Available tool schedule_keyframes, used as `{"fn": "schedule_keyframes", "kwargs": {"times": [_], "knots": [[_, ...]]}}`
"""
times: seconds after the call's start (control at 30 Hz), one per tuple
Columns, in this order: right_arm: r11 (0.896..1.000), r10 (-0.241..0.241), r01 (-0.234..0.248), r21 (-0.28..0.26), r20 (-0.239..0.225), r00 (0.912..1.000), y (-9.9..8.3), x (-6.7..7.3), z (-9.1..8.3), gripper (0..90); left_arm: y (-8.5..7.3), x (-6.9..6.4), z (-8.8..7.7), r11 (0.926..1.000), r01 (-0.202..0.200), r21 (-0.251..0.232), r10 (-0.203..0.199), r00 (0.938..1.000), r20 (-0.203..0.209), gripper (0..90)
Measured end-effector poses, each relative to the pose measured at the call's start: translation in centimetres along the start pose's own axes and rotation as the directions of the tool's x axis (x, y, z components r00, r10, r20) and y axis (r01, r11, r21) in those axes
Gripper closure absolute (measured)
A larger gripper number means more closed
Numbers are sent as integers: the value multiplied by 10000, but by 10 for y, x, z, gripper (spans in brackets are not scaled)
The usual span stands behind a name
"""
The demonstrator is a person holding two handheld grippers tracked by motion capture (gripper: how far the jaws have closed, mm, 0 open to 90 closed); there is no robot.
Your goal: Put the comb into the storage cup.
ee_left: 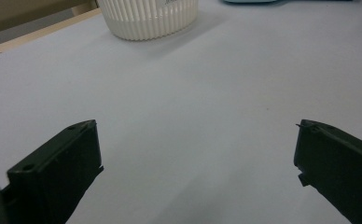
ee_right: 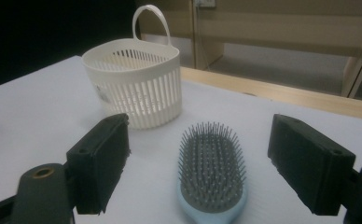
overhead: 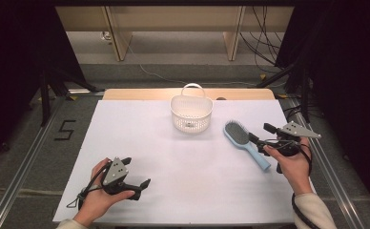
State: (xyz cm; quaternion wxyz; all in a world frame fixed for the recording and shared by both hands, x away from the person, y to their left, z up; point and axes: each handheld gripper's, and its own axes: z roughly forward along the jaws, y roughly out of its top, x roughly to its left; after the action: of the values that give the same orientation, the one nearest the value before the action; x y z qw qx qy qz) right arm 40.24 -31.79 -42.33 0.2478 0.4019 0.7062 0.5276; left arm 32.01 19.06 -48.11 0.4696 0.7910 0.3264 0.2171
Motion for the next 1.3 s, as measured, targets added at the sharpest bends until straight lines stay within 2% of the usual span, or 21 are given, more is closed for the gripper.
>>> {"fn": "schedule_keyframes", "kwargs": {"times": [0.2, 0.63, 0.67, 0.7, 0.8, 0.9, 0.93, 1.0, 1.03, 1.07, 1.1, 1.13, 1.17, 1.23, 1.27, 1.3], "knots": [[9979, -126, 123, 636, 48, 9999, -1, -5, 7, 224, 0, 1, 0, 10000, 41, 4, -41, 10000, -1, 1], [9923, -156, 134, 1233, 169, 9997, 1, -13, 22, 193, 0, 0, 1, 10000, 29, 27, -29, 10000, 47, 1], [9860, -174, 99, 1665, 434, 9989, 1, -15, 25, 200, 0, 0, 1, 10000, 31, 25, -32, 10000, 43, 1], [9837, -228, 134, 1792, 506, 9985, 1, -15, 26, 194, 0, 0, 1, 10000, 27, 27, -27, 10000, 41, 1], [9810, -171, 94, 1936, 381, 9991, 1, -16, 28, 196, 0, 0, 1, 10000, 9, 31, -9, 10000, 51, 1], [9712, -169, 62, 2382, 432, 9989, 0, -19, 32, 197, 0, 0, 1, 10000, 35, 33, -36, 10000, 51, 1], [9712, -169, 62, 2382, 432, 9989, 0, -19, 32, 197, 0, 0, 1, 10000, 35, 30, -35, 10000, 58, 1], [9573, -169, 32, 2892, 449, 9988, 0, -20, 35, 211, 0, 0, 1, 10000, 40, 26, -40, 10000, 61, 1], [9468, -227, 59, 3217, 486, 9986, 0, -21, 36, 210, 0, 0, 1, 10000, 48, 27, -48, 10000, 63, 1], [9411, -269, 93, 3379, 475, 9985, 0, -21, 37, 214, 0, 0, 1, 10000, 49, 32, -49, 10000, 62, 1], [9411, -269, 93, 3379, 475, 9985, 0, -21, 37, 214, 0, 0, 1, 10000, 49, 32, -49, 10000, 62, 2], [9137, -260, 95, 4062, 351, 9990, 1, -21, 40, 226, 0, 0, 2, 10000, 53, 31, -53, 10000, 66, 2], [9040, -307, 123, 4273, 363, 9989, 1, -21, 42, 223, 0, 0, 2, 10000, 54, 25, -54, 10000, 63, 1], [8783, -410, 267, 4774, 196, 9990, 1, -22, 45, 234, 0, 0, 2, 10000, 55, 24, -55, 10000, 65, 2], [8783, -410, 267, 4774, 196, 9990, 1, -22, 45, 234, 0, 0, 2, 10000, 54, 30, -54, 10000, 74, 2], [8666, -441, 290, 4982, 186, 9989, 1, -22, 47, 243, 0, 0, 2, 10000, 54, 33, -55, 10000, 71, 2]]}}
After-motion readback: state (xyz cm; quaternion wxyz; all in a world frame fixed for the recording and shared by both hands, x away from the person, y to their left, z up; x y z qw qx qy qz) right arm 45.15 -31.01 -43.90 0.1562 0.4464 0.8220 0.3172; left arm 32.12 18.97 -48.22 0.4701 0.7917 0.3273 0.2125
